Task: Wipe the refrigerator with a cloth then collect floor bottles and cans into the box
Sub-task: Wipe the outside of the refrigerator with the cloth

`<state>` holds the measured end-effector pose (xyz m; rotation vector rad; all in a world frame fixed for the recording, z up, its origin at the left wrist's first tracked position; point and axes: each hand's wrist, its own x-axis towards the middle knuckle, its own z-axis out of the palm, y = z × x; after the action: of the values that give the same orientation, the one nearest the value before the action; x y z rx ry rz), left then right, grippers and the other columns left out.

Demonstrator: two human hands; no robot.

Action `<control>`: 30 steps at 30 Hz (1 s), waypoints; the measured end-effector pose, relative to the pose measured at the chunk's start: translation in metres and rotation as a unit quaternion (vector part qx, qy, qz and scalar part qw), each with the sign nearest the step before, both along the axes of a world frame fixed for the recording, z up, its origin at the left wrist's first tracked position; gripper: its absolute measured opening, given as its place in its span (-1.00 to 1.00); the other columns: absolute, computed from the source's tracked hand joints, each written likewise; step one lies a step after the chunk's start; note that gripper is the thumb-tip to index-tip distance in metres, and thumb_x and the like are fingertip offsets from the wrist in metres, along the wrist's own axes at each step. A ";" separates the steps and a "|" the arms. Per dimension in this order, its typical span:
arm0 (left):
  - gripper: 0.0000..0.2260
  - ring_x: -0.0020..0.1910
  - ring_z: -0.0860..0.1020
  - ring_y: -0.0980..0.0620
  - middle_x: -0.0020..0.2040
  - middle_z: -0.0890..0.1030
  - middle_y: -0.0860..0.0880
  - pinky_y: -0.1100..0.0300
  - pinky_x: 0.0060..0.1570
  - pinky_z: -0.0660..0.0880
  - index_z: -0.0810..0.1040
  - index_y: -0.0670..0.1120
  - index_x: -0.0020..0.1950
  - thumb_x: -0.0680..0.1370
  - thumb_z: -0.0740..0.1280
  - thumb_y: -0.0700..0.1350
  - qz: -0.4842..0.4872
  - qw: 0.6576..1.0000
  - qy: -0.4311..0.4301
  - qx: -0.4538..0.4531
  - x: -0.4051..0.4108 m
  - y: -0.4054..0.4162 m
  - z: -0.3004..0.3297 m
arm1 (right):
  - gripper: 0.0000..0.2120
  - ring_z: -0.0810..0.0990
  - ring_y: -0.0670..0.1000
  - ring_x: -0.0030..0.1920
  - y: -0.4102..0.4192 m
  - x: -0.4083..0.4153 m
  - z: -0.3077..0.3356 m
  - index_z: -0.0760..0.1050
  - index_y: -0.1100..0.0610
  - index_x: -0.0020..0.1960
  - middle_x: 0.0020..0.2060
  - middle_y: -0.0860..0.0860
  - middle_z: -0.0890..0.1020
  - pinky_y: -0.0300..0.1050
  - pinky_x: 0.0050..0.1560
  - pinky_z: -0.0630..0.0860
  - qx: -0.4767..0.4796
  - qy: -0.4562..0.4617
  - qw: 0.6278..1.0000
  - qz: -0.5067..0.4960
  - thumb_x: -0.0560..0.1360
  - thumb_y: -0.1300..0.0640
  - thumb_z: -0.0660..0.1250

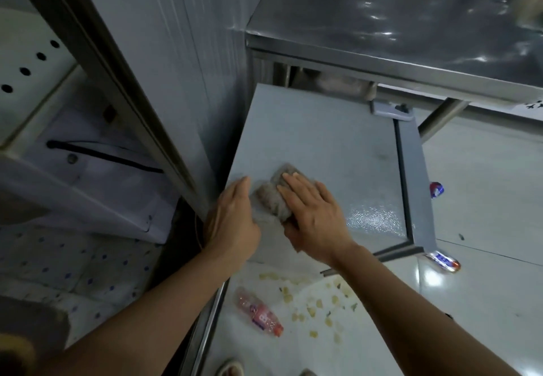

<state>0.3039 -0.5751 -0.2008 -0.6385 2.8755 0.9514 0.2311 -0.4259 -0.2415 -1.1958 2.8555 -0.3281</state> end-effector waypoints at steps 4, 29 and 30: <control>-0.47 0.36 0.34 -0.14 0.41 0.36 -0.16 -0.01 0.33 0.31 0.20 -0.13 0.48 0.52 0.25 -0.22 -0.023 0.999 -0.028 0.004 -0.018 0.008 -0.007 | -0.37 0.34 0.08 0.44 0.040 -0.006 0.002 0.43 0.16 0.37 0.41 0.08 0.39 0.16 0.42 0.19 -0.026 0.010 0.997 -0.074 0.36 -0.06 0.08; -0.47 0.43 0.24 -0.05 0.46 0.29 -0.06 0.02 0.37 0.20 0.21 -0.08 0.47 0.50 0.19 -0.26 -0.086 0.992 -0.019 -0.095 -0.052 0.067 -0.013 | -0.43 -0.09 0.05 0.55 0.101 -0.044 0.002 0.00 0.14 0.55 0.55 0.07 0.00 0.01 0.52 -0.16 0.030 -0.047 0.923 -0.380 0.59 0.00 -0.01; -0.46 0.42 0.23 -0.08 0.45 0.29 -0.08 0.01 0.38 0.20 0.19 -0.08 0.49 0.50 0.18 -0.26 -0.069 0.995 -0.019 -0.071 -0.055 0.068 -0.012 | -0.42 -0.09 0.05 0.55 0.086 -0.039 0.002 -0.01 0.13 0.55 0.55 0.06 0.00 -0.01 0.51 -0.17 0.021 -0.045 0.937 -0.345 0.58 -0.01 0.00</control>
<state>0.2485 -0.5068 -0.2127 -0.4540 2.9283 0.7150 0.1926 -0.3399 -0.2398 -0.1182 3.0707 -0.3139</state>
